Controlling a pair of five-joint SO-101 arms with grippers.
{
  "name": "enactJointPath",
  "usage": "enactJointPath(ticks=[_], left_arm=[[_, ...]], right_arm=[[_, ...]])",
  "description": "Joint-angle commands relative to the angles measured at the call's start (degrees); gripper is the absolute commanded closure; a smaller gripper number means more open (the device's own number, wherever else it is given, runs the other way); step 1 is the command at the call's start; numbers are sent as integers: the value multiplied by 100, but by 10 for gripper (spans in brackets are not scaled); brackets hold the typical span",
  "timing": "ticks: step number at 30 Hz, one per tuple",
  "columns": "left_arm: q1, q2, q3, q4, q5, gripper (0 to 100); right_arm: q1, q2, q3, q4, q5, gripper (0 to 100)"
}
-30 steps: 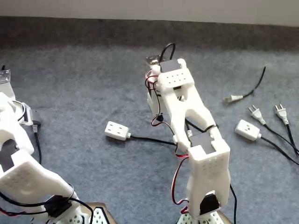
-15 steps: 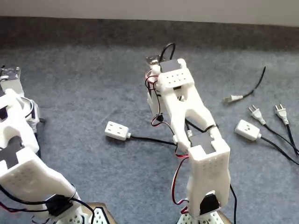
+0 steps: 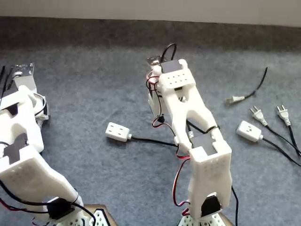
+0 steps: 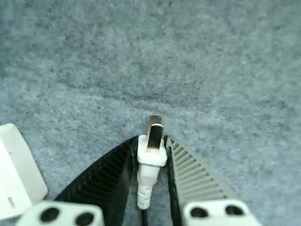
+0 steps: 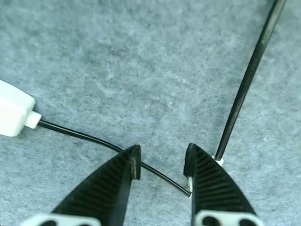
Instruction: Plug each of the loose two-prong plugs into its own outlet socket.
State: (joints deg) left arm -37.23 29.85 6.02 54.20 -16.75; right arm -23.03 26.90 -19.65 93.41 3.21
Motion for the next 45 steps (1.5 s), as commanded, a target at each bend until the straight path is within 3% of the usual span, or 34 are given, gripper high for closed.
enactJointPath(ticks=[1, 9, 14, 18, 23, 27, 32, 38, 45], left_arm=[[-66, 84, -646, 413, 18, 940], [-119, 57, -936, 835, -88, 941], [57, 57, -1367, 1521, -747, 996], [259, 92, -1587, 2391, -1732, 990], [233, 101, -1569, 2743, -2725, 986], [119, 92, -1604, 2760, -2787, 976], [-40, 92, -1578, 2752, -2796, 850], [-242, 92, -1569, 2760, -3235, 843], [-470, 92, -1569, 2760, -3270, 843]], right_arm=[[75, -215, -4, 22, -35, 839], [75, -215, -4, 22, -35, 839], [75, -215, -4, 22, -35, 839], [75, -215, -4, 22, -35, 839], [75, -215, -4, 22, -35, 839], [75, -215, -4, 22, -35, 839], [75, -215, -4, 22, -35, 839], [75, -215, -4, 13, -35, 839], [119, -207, -4, -4, -35, 839]])
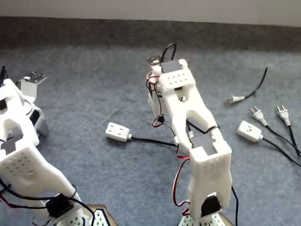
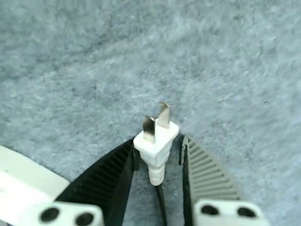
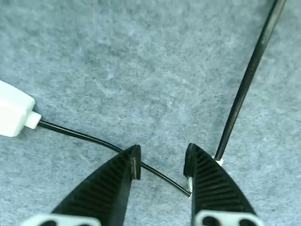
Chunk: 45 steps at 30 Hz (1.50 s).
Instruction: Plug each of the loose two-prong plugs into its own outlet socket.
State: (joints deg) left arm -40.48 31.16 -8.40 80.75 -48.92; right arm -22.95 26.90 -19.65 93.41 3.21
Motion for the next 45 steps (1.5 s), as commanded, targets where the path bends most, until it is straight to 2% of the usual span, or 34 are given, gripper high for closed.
enactJointPath(ticks=[1, 3, 9, 19, 24, 30, 38, 45], left_arm=[[-145, -40, -119, 105, -53, 843], [-119, -40, -119, 114, -44, 852], [101, -31, -119, 422, -44, 963], [251, -31, -127, 387, -26, 959], [295, -31, -127, 387, -18, 856], [338, -31, -163, 378, -18, 889], [532, -31, -136, 114, 387, 888], [655, -31, -154, 97, 378, 887]], right_arm=[[127, -207, -4, -4, -35, 839], [145, -207, -4, -13, -35, 839], [154, -207, -4, -13, -35, 839], [154, -207, -4, 4, -35, 839], [154, -207, -4, 13, -35, 839], [154, -207, -4, 13, -35, 839], [154, -207, -4, 13, -35, 839], [154, -207, -4, 13, -26, 839]])
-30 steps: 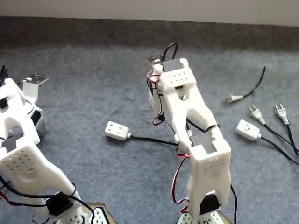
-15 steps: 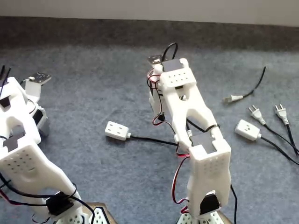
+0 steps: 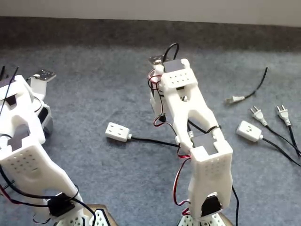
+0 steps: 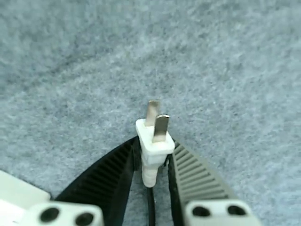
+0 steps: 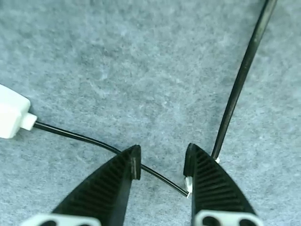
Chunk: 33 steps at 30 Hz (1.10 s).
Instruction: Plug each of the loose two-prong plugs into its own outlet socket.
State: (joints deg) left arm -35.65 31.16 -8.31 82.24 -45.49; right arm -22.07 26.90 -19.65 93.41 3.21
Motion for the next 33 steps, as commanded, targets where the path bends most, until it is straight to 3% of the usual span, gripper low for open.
enactJointPath(ticks=[1, 9, 13, 33], left_arm=[[171, -31, -171, -53, 35, 887], [259, -40, -171, -44, 44, 884], [347, -40, -136, -35, 44, 835], [505, -31, -136, -387, 290, 847]], right_arm=[[66, -207, -4, 13, -26, 839], [66, -207, -4, 13, -26, 839], [66, -207, -4, 13, -26, 839], [66, -207, -4, -13, -26, 839]])
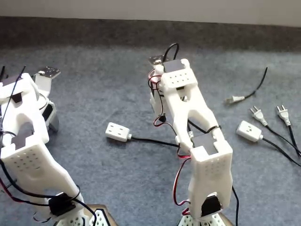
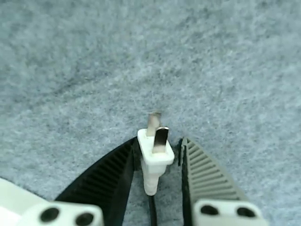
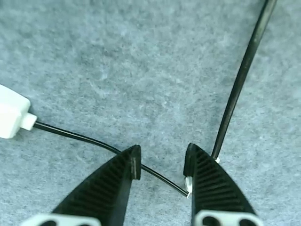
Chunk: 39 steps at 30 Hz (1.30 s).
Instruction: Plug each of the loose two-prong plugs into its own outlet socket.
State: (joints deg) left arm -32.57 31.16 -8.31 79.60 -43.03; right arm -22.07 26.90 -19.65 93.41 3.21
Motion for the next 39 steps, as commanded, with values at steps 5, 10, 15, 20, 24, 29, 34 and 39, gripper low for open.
enactJointPath(ticks=[5, 10, 15, 20, 24, 29, 34, 39], left_arm=[[180, -31, -136, -114, 35, 886], [154, -31, -127, -53, -246, 915], [101, -31, -136, 9, -281, 916], [127, -57, -180, 35, -290, 956], [321, -127, -224, 53, -290, 994], [673, -646, -681, 571, -273, 995], [1499, -1596, -1156, 1503, -255, 995], [2316, -2765, -1103, 1890, -141, 995]], right_arm=[[66, -207, -4, -22, -26, 839], [66, 268, -48, -22, -26, 839], [66, 558, -75, -22, 281, 839], [136, 558, -75, -22, 413, 839], [224, 558, -75, -22, 431, 839], [286, 558, -84, -31, 440, 839], [321, 549, -84, -31, 440, 839], [611, 558, -435, 40, 413, 839]])
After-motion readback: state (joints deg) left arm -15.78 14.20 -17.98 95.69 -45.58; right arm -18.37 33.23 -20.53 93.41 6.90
